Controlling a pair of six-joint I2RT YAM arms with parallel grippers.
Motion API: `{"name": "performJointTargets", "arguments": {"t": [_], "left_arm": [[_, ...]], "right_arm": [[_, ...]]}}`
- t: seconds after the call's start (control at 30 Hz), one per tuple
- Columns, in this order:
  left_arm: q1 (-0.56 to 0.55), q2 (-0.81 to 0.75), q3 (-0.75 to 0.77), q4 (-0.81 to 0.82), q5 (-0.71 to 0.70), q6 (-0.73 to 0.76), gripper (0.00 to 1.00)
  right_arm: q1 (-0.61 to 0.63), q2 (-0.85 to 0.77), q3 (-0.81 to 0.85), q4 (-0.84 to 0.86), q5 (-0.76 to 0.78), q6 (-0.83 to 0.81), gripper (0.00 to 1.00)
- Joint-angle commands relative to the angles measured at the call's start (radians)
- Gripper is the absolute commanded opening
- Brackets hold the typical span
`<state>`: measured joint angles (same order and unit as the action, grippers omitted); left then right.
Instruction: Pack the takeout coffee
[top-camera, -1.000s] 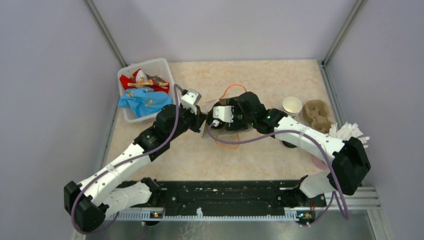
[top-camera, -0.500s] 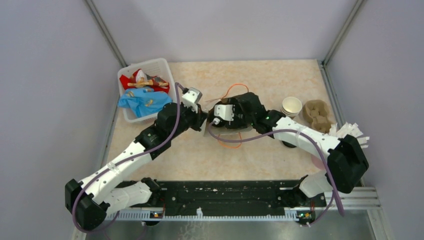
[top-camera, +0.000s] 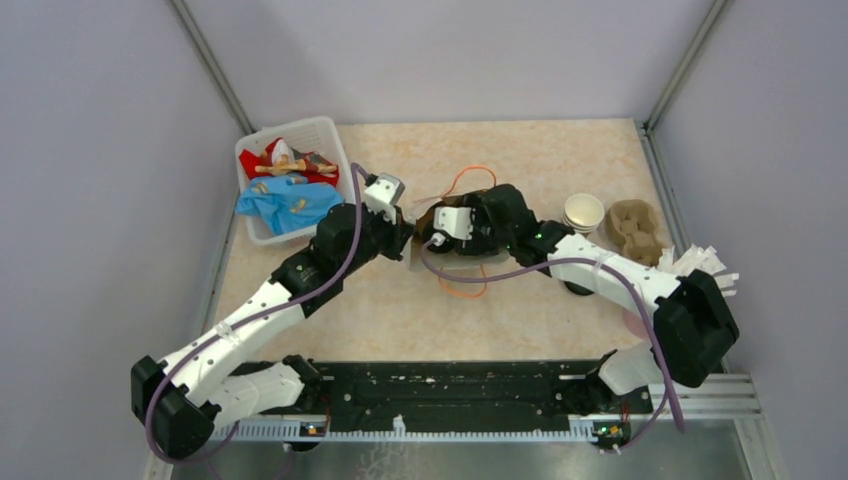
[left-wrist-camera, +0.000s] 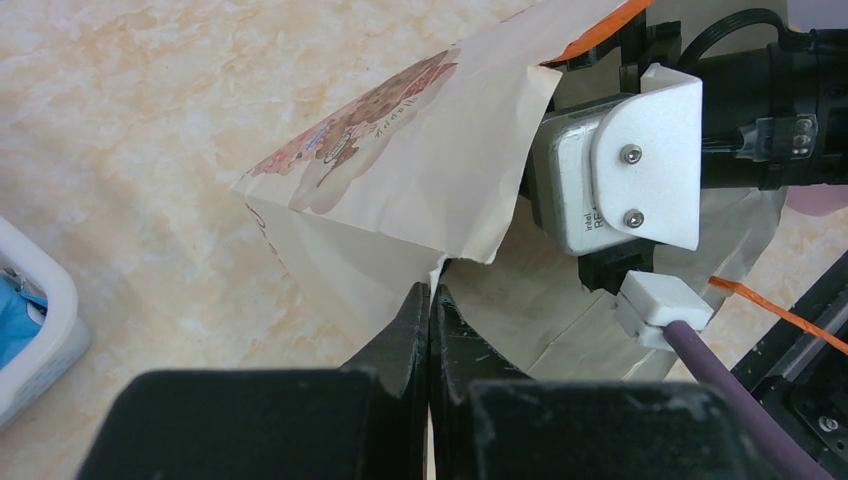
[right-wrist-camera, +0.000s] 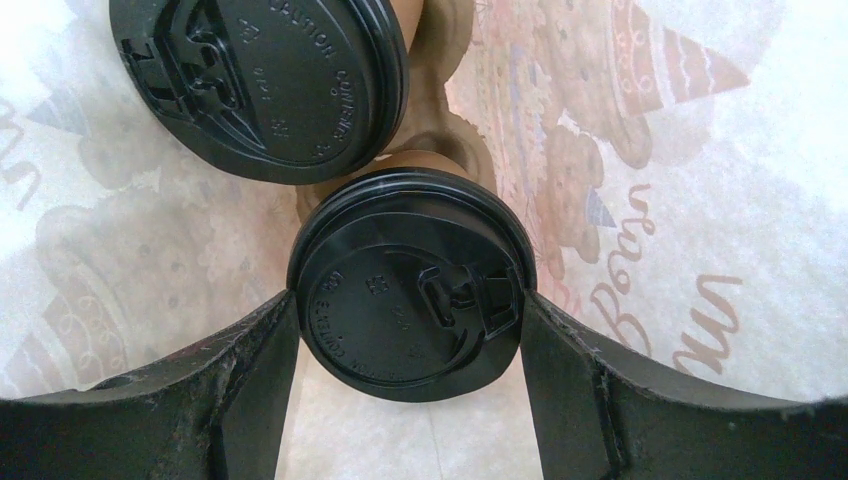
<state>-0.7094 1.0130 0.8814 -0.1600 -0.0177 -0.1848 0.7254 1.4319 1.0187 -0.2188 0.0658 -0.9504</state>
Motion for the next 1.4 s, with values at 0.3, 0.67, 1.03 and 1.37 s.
{"name": "performJointTargets", "arguments": {"t": [0.3, 0.67, 1.03, 1.37], "left_arm": [[-0.002, 0.012, 0.082, -0.053, -0.031, -0.037, 0.0], [-0.001, 0.095, 0.238, -0.213, -0.022, -0.167, 0.0], [-0.001, 0.149, 0.372, -0.39, 0.051, -0.353, 0.0], [0.028, 0.248, 0.47, -0.535, -0.057, -0.368, 0.0]], "right_arm": [[-0.022, 0.045, 0.031, 0.062, -0.062, 0.017, 0.48], [-0.022, 0.075, 0.185, -0.277, -0.191, 0.095, 0.48], [-0.005, 0.098, 0.217, -0.447, -0.293, 0.238, 0.49], [0.024, 0.172, 0.17, -0.492, -0.266, 0.281, 0.5]]}}
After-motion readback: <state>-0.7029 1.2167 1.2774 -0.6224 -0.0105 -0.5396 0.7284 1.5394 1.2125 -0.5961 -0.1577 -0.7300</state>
